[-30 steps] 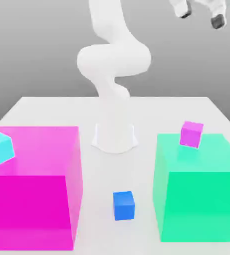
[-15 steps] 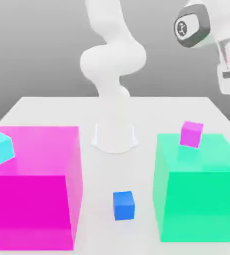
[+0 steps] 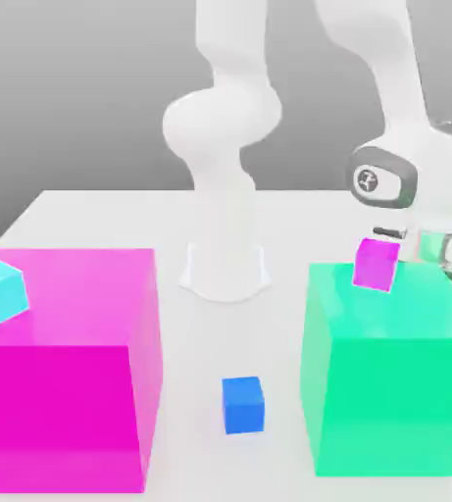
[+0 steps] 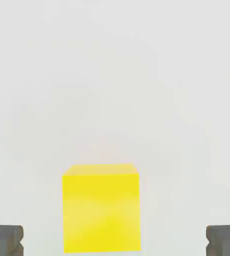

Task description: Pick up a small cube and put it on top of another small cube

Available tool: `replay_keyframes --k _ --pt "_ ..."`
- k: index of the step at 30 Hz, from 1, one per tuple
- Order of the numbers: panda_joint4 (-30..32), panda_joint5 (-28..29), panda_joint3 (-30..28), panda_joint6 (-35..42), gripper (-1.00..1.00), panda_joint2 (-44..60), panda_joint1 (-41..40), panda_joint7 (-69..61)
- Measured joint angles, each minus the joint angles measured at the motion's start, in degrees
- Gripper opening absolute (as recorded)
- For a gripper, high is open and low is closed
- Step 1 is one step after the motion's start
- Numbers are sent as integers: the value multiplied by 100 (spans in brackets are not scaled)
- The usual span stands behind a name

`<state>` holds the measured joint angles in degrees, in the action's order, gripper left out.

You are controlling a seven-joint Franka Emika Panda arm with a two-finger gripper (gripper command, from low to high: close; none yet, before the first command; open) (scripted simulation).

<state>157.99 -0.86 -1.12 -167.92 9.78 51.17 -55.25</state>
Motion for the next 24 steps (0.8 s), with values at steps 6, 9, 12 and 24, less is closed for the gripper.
replay_keyframes --k 6,9,12,24 --pt "-143 -43 63 -616 -100 775 -54 -51" --pt "-143 -45 62 -602 -100 774 -53 -53" --pt "-119 -39 48 -505 -100 651 -40 -50" --pt "-644 478 172 1883 -100 -1059 367 -200"
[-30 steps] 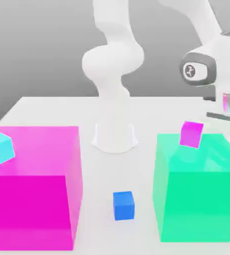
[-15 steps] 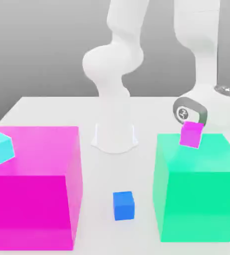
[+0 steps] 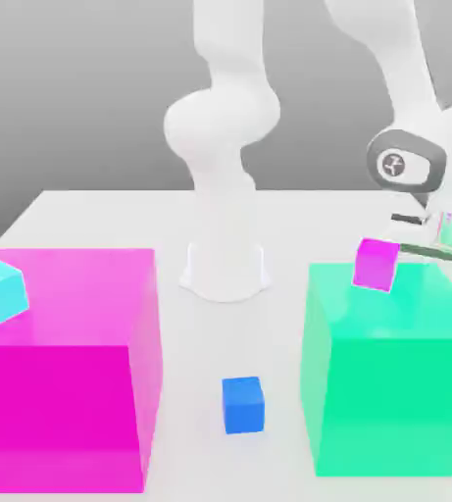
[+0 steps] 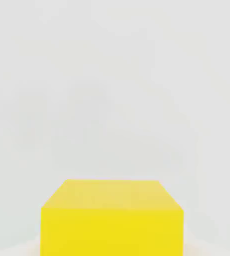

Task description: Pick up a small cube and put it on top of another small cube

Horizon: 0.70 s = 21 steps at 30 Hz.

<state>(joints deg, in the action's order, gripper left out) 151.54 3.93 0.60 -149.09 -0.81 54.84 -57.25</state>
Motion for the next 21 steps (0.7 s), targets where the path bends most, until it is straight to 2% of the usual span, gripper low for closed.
replay_keyframes --k 3,7,21 --pt "-419 272 16 749 -100 -265 -4 44" --pt "-1017 530 -390 1683 -100 -624 -686 728" --pt "-2130 885 -2178 3565 -100 -1603 -3085 3254"
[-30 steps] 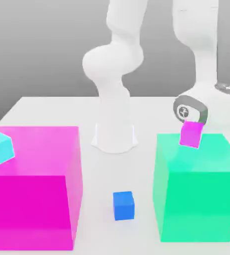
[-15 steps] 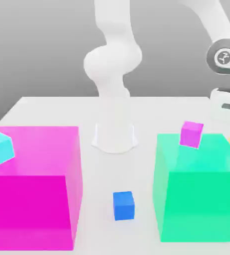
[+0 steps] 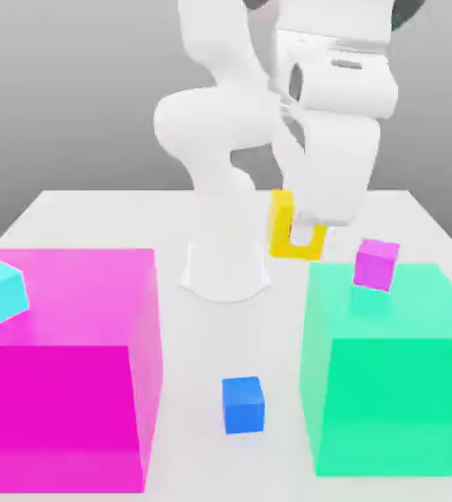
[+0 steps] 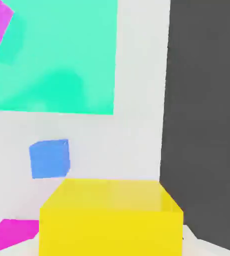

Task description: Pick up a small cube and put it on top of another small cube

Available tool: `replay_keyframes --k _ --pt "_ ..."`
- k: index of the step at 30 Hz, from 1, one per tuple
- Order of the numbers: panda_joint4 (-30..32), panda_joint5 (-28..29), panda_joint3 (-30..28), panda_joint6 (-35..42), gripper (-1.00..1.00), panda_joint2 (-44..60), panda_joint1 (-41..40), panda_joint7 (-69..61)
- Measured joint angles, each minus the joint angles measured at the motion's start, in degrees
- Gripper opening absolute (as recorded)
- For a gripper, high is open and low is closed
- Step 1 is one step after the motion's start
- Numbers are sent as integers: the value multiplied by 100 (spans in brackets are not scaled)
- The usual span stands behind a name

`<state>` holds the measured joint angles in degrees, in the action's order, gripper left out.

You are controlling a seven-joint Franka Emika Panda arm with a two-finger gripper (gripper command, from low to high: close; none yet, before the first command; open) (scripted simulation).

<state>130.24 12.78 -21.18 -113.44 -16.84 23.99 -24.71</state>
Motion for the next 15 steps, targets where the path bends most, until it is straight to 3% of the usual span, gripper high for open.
replay_keyframes --k 6,9,10,15 --pt "-97 -121 -834 -5 -100 -29 -1000 992" --pt "72 -425 -1417 -685 -100 449 -1443 1330" --pt "160 -516 -1535 -924 100 603 -1521 1358" --pt "160 -517 -1535 -924 100 603 -1521 1358"
